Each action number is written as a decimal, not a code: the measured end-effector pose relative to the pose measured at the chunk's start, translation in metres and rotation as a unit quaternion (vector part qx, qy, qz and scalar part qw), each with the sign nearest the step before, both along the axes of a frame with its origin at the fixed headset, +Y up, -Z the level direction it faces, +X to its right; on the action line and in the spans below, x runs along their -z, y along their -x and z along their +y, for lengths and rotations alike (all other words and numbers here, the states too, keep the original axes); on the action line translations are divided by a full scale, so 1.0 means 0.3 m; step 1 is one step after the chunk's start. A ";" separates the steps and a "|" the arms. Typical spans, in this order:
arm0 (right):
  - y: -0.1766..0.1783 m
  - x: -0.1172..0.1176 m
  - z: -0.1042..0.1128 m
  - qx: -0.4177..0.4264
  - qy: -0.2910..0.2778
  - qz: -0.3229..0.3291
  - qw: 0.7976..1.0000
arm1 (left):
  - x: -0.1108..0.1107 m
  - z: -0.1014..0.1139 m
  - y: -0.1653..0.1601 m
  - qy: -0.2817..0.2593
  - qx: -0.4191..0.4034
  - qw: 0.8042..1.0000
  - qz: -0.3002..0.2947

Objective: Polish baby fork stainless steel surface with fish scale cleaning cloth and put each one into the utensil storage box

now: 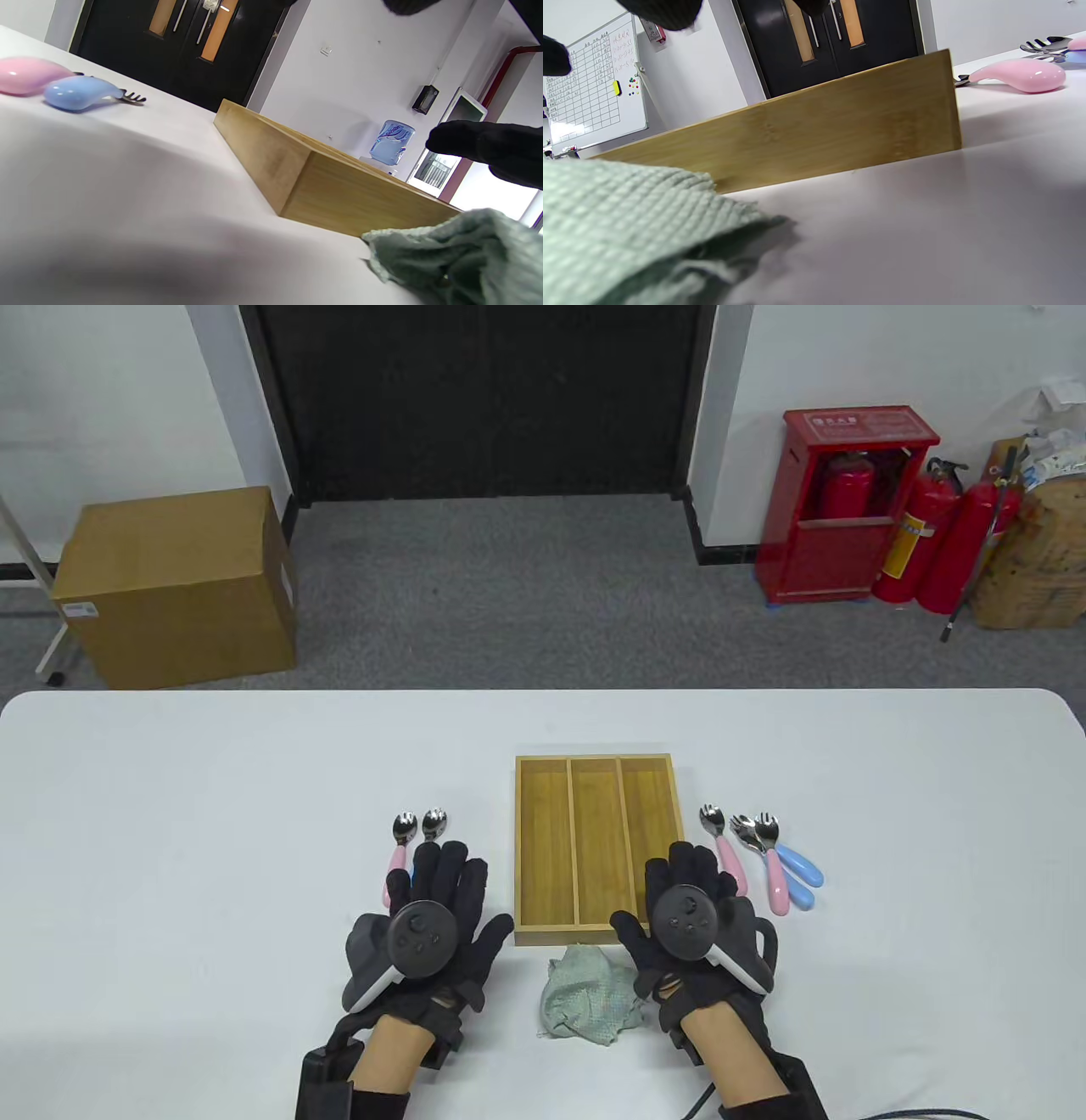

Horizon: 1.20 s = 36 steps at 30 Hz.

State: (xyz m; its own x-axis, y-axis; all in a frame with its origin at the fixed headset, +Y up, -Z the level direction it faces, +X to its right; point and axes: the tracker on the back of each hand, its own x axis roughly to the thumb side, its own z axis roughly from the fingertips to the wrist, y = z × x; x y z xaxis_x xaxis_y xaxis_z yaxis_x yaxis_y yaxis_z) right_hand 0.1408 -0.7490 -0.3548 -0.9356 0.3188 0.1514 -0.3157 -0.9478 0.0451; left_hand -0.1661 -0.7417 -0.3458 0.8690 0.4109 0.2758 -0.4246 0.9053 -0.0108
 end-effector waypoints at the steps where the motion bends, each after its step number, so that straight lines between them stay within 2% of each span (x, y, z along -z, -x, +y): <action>1: 0.003 0.002 -0.002 -0.002 -0.001 0.001 1.000 | 0.004 -0.002 0.007 0.001 0.001 1.000 0.004; 15: -0.011 0.012 0.001 0.011 -0.003 -0.001 1.000 | 0.021 -0.019 0.026 0.011 -0.004 1.000 0.010; 24: -0.017 0.007 0.009 0.008 -0.011 0.000 1.000 | -0.003 0.013 0.014 -0.022 -0.003 1.000 0.008; 36: -0.019 0.001 0.013 0.002 -0.011 -0.003 1.000 | -0.024 0.021 -0.024 -0.049 0.047 0.997 -0.025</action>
